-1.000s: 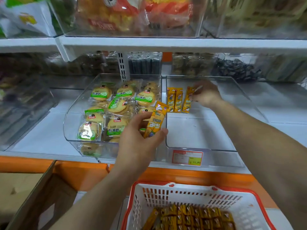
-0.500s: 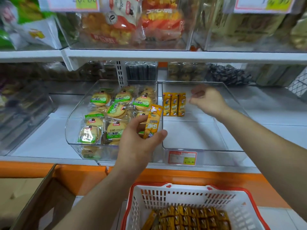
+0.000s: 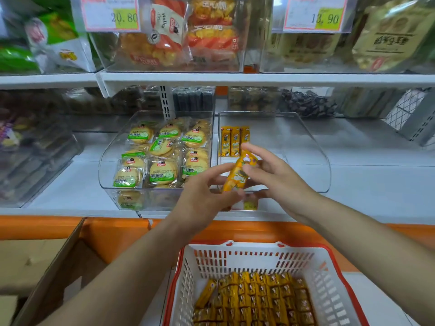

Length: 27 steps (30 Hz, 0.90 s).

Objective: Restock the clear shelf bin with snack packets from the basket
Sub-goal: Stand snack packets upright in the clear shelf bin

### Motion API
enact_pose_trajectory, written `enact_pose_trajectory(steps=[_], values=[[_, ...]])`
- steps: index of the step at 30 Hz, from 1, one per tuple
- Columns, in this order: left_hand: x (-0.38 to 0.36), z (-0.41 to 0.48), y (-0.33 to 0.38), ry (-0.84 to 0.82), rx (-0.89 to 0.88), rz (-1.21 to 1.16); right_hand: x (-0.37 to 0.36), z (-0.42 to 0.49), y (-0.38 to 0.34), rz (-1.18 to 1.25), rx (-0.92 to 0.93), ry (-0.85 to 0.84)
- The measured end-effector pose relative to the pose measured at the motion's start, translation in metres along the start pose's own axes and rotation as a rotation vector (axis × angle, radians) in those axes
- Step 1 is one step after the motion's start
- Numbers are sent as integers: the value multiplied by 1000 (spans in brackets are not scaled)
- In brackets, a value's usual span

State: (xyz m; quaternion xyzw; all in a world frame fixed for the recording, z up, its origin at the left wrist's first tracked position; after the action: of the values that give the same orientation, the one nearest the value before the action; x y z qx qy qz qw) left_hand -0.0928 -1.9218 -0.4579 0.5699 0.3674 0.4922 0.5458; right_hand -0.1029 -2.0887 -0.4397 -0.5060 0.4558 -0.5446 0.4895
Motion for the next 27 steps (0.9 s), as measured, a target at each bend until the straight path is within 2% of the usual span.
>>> enact_pose_trajectory(steps=[4,8,10,13,15,19,21,24,27], values=[[9,6,-2,126,81,-99,11,2,6,-77,-5,58],[13,11,-4,211,124,-198,-3,-6,18,-172,-100,-149],[11,12,-4,214,111,-158,-5,-4,19,-205,-47,-98],[6,10,-3,201,90,-130,0,2,14,-114,17,95],[4,9,-4,199,82,-139,-1,6,12,-31,5,60],[1,11,-2,197,39,-126,0,10,9,-62,40,-8],[2,14,1,214,-21,-37,8,15,5,-77,63,26],[12,22,2,313,-121,251,32,38,-3,-95,101,147],[23,28,-3,415,-104,330,61,72,4,-191,111,289]])
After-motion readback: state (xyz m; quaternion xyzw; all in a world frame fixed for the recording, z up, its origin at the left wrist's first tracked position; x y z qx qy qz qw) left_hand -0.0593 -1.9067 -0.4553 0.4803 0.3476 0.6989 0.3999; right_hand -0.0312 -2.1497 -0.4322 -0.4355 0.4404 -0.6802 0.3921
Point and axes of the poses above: each hand's wrist, its own z-axis towards the middle knuckle, its own x-axis out of the back of the hand, y = z × x, the point moved 4 cm from there along z, towards the middle knuckle, and after that the axes turned 6 degrees about y, right-handed, at the moved point
